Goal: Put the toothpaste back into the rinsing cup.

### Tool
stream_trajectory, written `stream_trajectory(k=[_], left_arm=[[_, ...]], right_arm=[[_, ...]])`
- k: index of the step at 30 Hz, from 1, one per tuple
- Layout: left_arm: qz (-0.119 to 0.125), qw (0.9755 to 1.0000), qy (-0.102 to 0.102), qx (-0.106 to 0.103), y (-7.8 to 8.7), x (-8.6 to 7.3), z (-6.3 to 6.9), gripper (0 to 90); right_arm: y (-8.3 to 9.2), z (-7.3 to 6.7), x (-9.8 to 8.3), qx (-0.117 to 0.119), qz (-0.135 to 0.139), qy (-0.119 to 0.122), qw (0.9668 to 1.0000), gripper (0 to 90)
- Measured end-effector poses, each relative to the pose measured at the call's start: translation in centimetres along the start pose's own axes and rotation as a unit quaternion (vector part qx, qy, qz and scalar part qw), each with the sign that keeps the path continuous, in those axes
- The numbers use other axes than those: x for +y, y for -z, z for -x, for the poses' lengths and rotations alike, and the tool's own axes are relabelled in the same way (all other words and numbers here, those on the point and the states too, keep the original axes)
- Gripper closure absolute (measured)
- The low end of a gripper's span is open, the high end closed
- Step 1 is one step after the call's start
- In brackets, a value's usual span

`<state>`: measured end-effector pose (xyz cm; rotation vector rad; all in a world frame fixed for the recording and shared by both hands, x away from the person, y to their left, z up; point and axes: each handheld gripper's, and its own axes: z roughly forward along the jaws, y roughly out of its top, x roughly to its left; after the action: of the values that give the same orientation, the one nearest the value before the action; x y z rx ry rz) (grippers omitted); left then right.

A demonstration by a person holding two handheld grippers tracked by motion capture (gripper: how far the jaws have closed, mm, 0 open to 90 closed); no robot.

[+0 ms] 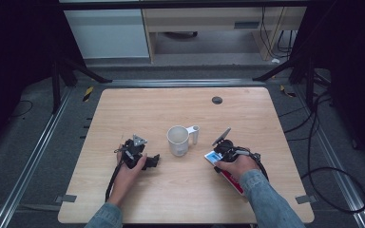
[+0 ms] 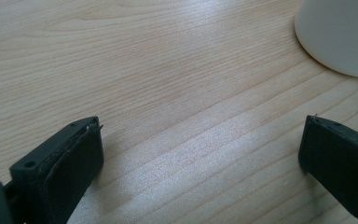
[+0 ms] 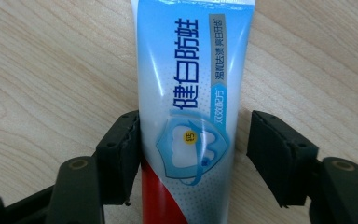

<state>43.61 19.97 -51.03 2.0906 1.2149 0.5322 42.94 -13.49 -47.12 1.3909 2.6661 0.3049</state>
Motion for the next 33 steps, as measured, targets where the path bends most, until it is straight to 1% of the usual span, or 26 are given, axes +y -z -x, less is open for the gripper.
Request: stream_trajectory(k=[3, 5, 8, 13, 14, 16, 17, 19, 21, 22, 24, 26, 28, 31, 32, 33], left_arm=[[0.0, 1.0, 0.0, 0.0, 0.0, 0.0, 0.0, 0.0], [0.0, 1.0, 0.0, 0.0, 0.0, 0.0, 0.0, 0.0], [0.0, 1.0, 0.0, 0.0, 0.0, 0.0, 0.0, 0.0], [0.0, 1.0, 0.0, 0.0, 0.0, 0.0, 0.0, 0.0], [0.0, 1.0, 0.0, 0.0, 0.0, 0.0, 0.0, 0.0], [0.0, 1.0, 0.0, 0.0, 0.0, 0.0, 0.0, 0.0], [0.0, 1.0, 0.0, 0.0, 0.0, 0.0, 0.0, 0.0], [0.0, 1.0, 0.0, 0.0, 0.0, 0.0, 0.0, 0.0], [0.0, 1.0, 0.0, 0.0, 0.0, 0.0, 0.0, 0.0], [0.0, 1.0, 0.001, 0.001, 0.0, 0.0, 0.0, 0.0], [0.0, 1.0, 0.001, 0.001, 0.0, 0.0, 0.0, 0.0], [0.0, 1.0, 0.0, 0.0, 0.0, 0.0, 0.0, 0.0], [0.0, 1.0, 0.001, 0.0, 0.0, 0.0, 0.0, 0.0], [0.0, 1.0, 0.001, 0.0, 0.0, 0.0, 0.0, 0.0], [-0.001, 1.0, 0.0, 0.0, 0.0, 0.0, 0.0, 0.0], [-0.001, 1.0, -0.001, 0.0, 0.0, 0.0, 0.0, 0.0]], right_arm=[[-0.2, 0.0, 0.0, -0.001, -0.002, 0.005, 1.0, 38.1], [-0.1, -0.1, 0.2, 0.005, -0.005, -0.001, 1.0, 40.3], [-0.1, -0.2, 0.3, 0.004, -0.007, 0.006, 1.0, 43.2], [0.0, -0.3, 0.3, 0.006, -0.009, 0.007, 0.9999, 47.0], [0.0, -0.2, 0.3, 0.004, -0.007, 0.016, 0.9998, 49.6], [0.1, -0.3, 0.3, 0.008, -0.005, 0.017, 0.9998, 50.8], [0.1, -0.2, 0.2, 0.005, -0.002, 0.025, 0.9997, 52.1], [0.2, -0.2, 0.1, 0.005, 0.003, 0.03, 0.9995, 56.1], [0.4, -0.1, 0.0, 0.009, 0.007, 0.025, 0.9996, 60.8], [0.5, 0.0, 0.0, 0.012, 0.01, 0.031, 0.9994, 64.0], [1.0, 0.3, -0.2, 0.021, 0.015, 0.02, 0.9995, 70.8], [1.1, 0.4, -0.2, 0.024, 0.017, 0.021, 0.9993, 71.5], [1.3, 0.4, -0.3, 0.024, 0.016, 0.013, 0.9995, 72.4], [1.7, 0.5, -0.3, 0.023, 0.016, 0.023, 0.9993, 72.9], [2.3, 0.7, -0.3, 0.021, 0.022, 0.021, 0.9993, 73.1], [2.3, 0.7, -0.3, 0.021, 0.022, 0.021, 0.9993, 73.1]])
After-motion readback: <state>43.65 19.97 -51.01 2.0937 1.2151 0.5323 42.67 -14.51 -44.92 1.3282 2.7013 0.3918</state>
